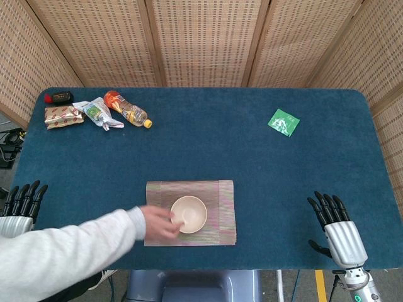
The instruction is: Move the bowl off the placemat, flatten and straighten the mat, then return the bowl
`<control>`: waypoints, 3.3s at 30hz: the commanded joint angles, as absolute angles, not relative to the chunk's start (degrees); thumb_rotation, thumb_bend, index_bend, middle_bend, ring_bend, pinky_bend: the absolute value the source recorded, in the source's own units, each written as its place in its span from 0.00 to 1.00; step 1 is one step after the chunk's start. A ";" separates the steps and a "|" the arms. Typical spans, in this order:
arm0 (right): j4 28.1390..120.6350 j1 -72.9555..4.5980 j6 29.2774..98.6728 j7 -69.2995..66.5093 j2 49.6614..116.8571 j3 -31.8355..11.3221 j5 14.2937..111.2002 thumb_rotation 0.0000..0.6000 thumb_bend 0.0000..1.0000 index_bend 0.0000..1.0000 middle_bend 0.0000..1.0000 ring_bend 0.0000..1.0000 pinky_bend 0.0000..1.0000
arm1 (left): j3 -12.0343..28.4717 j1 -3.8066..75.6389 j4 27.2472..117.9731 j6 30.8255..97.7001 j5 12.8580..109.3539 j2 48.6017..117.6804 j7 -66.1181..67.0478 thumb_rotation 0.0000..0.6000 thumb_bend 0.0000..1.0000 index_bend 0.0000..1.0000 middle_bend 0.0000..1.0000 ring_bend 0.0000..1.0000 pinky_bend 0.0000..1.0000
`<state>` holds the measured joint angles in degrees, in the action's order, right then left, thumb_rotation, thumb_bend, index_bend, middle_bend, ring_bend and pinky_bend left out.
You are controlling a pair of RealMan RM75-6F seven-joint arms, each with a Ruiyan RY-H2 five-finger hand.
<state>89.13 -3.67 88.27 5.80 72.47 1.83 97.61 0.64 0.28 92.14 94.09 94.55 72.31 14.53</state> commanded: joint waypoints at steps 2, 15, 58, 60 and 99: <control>89.16 -3.68 88.24 5.81 72.47 1.81 97.58 1.00 0.18 0.00 0.00 0.00 0.00 | 0.66 0.33 92.12 94.00 94.51 72.33 14.52 1.00 0.07 0.00 0.00 0.00 0.00; 89.17 -3.75 88.11 5.71 72.49 1.70 97.40 1.00 0.18 0.00 0.00 0.00 0.00 | 0.70 0.45 92.19 93.74 94.36 72.22 14.25 1.00 0.07 0.00 0.00 0.00 0.00; 90.06 -3.27 89.22 3.14 70.96 1.10 96.60 1.00 0.18 0.00 0.00 0.00 0.00 | 0.26 16.69 92.19 71.97 103.53 87.01 26.60 1.00 0.09 0.43 0.00 0.00 0.00; 90.15 -3.24 89.30 2.69 70.74 1.06 96.52 1.00 0.18 0.00 0.00 0.00 0.00 | 0.51 17.44 92.15 70.22 102.60 88.75 28.73 1.00 0.09 0.44 0.00 0.00 0.00; 90.43 -3.26 89.48 -1.60 69.03 0.60 95.88 1.00 0.18 0.00 0.00 0.00 0.00 | 4.62 28.26 83.71 59.78 89.65 107.63 42.03 1.00 0.26 0.59 0.00 0.00 0.00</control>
